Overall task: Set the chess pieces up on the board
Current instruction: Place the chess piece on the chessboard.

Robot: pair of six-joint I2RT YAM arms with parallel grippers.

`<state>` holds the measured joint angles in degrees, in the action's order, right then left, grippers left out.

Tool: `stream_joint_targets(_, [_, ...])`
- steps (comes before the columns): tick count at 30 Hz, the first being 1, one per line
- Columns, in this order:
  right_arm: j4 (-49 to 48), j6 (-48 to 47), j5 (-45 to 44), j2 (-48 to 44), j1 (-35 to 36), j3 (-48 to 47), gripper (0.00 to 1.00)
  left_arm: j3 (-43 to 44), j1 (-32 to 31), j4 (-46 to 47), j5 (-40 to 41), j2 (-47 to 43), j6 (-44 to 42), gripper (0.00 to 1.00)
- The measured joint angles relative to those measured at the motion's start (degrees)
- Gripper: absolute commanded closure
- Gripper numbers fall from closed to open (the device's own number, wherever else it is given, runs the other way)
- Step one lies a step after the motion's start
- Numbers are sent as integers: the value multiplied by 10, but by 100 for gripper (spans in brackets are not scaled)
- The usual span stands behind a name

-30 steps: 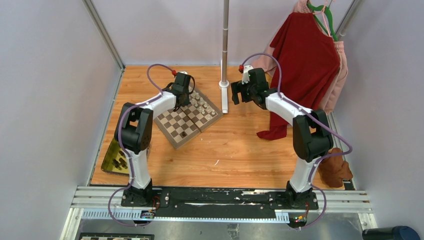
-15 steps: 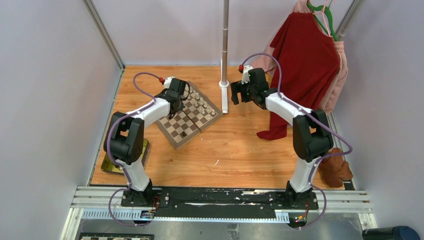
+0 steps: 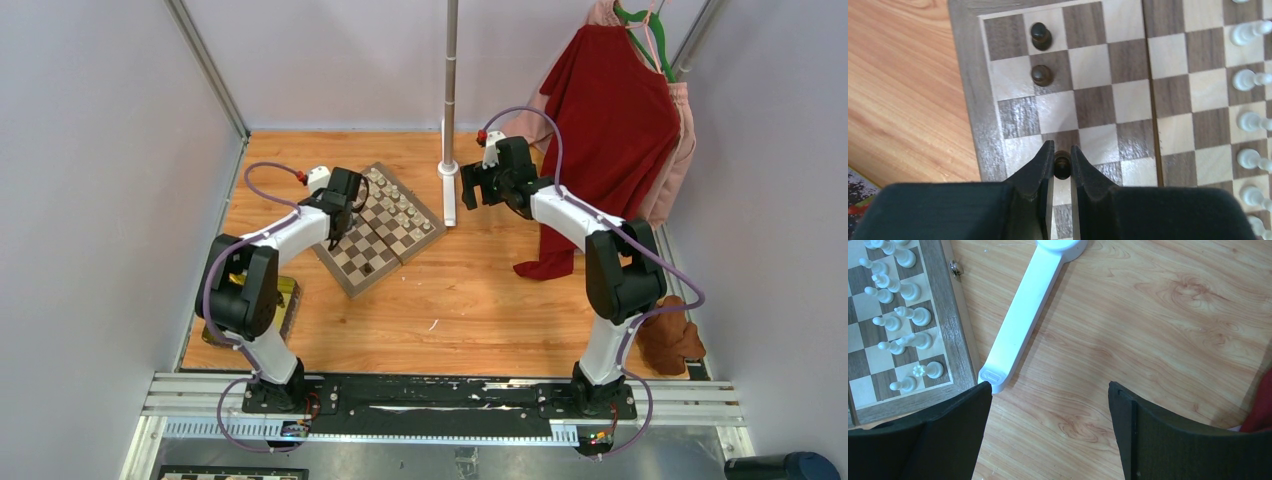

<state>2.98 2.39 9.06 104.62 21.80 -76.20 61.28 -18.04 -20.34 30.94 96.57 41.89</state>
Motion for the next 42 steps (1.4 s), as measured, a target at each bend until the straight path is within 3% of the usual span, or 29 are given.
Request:
stream_joint_targets(14, [0, 0, 5, 0, 1, 0, 10, -26, 44, 13, 14, -7, 21, 100])
stream_joint_targets(42, [0, 0, 5, 0, 1, 0, 10, -12, 48, 40, 12, 10, 25, 100])
